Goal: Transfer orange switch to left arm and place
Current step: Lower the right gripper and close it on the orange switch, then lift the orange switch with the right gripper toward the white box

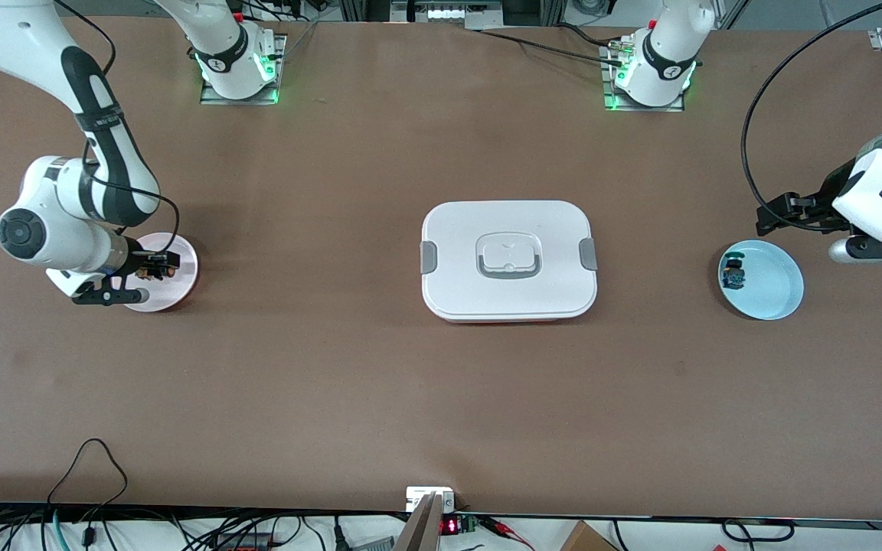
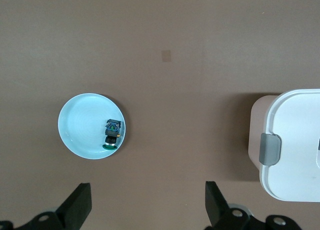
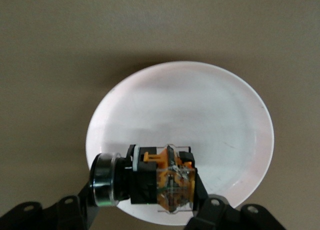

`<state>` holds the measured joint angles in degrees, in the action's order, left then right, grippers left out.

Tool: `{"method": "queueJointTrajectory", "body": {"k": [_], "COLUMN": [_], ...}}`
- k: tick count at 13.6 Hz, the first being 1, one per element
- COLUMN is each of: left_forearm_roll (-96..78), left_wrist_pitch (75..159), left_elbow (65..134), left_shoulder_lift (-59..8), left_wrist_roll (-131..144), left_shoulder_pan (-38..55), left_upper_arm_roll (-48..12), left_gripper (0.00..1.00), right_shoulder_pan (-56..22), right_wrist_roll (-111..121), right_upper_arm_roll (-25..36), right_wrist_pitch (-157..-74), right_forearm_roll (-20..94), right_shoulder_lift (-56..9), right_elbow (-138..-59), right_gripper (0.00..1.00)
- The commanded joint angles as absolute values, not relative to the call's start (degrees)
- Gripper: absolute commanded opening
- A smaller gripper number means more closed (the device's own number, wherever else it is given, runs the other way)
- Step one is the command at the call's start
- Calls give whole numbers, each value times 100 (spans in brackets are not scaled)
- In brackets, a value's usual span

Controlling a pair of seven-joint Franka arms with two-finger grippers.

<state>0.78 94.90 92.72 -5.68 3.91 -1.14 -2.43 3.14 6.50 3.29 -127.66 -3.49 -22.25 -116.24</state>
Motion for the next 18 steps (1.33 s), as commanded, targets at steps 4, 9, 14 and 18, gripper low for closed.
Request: {"method": "queueJointTrajectory", "body": {"k": [4,9,14,18], "left_forearm_roll": [44,44,44,44], "left_wrist_pitch": [9360,9360,9360,9360], "left_elbow": [9070,9070,9070,9070], "left_shoulder_lift": [-650,-650,-650,-659], "left_wrist_roll": [448,448,448,448], "left_shoulder_pan": [-105,-105,-105,-114], "left_upper_arm_roll": [-246,-246,-246,-246], "left_gripper": [100,100,100,100], "right_shoulder_pan": [334,-26,-192,-659], "right_wrist_roll": [782,1368,2257,2864], "right_upper_arm_roll": [-26,-87,-360,-387], "right_wrist_pitch": [-11656,-10725,-10538,-10538], "right_forearm_roll": [-316,-229,896,1448], "right_shoulder_lift": [-1583,-1152,-941,-783], "right_elbow": [-11014,-10444,-9914,-9501], "right_gripper": [18,18,14,14]}}
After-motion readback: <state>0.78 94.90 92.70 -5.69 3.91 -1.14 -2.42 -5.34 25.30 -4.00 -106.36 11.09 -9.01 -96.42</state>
